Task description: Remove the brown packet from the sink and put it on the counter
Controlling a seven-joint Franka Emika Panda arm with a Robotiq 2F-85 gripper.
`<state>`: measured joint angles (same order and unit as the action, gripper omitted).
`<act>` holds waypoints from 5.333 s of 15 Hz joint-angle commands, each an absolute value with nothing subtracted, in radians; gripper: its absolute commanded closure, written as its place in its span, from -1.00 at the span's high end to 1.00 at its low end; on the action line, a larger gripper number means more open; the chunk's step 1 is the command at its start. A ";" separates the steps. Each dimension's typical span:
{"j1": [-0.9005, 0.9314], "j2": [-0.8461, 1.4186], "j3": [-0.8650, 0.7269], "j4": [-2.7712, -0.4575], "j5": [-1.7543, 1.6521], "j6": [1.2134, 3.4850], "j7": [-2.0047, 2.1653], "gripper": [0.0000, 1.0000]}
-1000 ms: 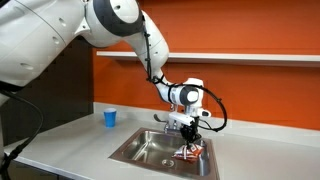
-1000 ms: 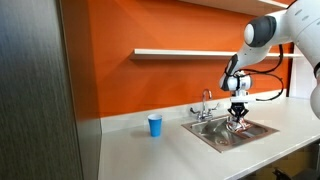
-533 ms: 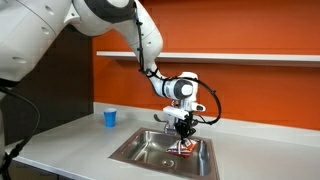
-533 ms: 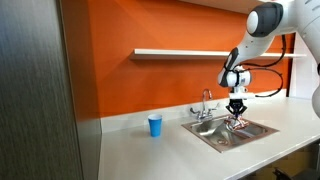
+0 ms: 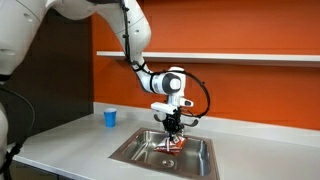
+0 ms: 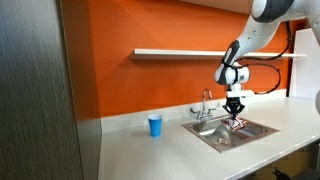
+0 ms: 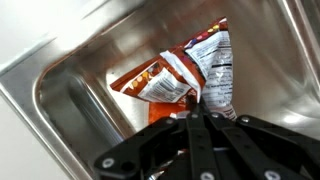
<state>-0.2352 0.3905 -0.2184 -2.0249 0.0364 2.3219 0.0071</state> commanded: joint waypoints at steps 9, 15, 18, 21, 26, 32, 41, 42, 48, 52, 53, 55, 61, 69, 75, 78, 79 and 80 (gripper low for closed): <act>-0.166 0.135 -0.171 -2.274 -0.009 2.326 -0.064 -0.99; -0.117 0.060 -0.120 -2.347 -0.006 2.319 -0.107 -0.99; -0.088 0.043 -0.090 -2.370 -0.004 2.316 -0.127 -0.99; -0.059 0.032 -0.062 -2.386 -0.004 2.309 -0.144 -0.99; -0.013 0.030 -0.017 -2.406 0.004 2.306 -0.177 -0.99; 0.035 0.057 0.033 -2.413 0.015 2.305 -0.202 -0.99; 0.066 0.142 0.078 -2.377 0.018 2.303 -0.245 -0.99; 0.066 0.154 0.080 -2.373 0.016 2.304 -0.251 -0.99; 0.059 0.194 0.080 -2.343 0.011 2.298 -0.258 -0.32; 0.056 0.192 0.077 -2.333 0.009 2.291 -0.254 0.26; 0.055 0.186 0.076 -2.333 0.008 2.292 -0.251 0.43; 0.052 0.175 0.073 -2.330 0.010 2.288 -0.247 0.74; 0.043 0.135 0.066 -2.336 0.019 2.277 -0.249 1.00; 0.030 0.049 0.041 -2.369 0.025 2.282 -0.238 1.00; 0.006 -0.067 -0.005 -2.450 0.022 2.286 -0.216 1.00; -0.009 -0.139 -0.033 -2.506 0.021 2.285 -0.215 1.00; -0.014 -0.164 -0.042 -2.523 0.015 2.281 -0.211 1.00; -0.018 -0.182 -0.050 -2.538 0.012 2.282 -0.209 1.00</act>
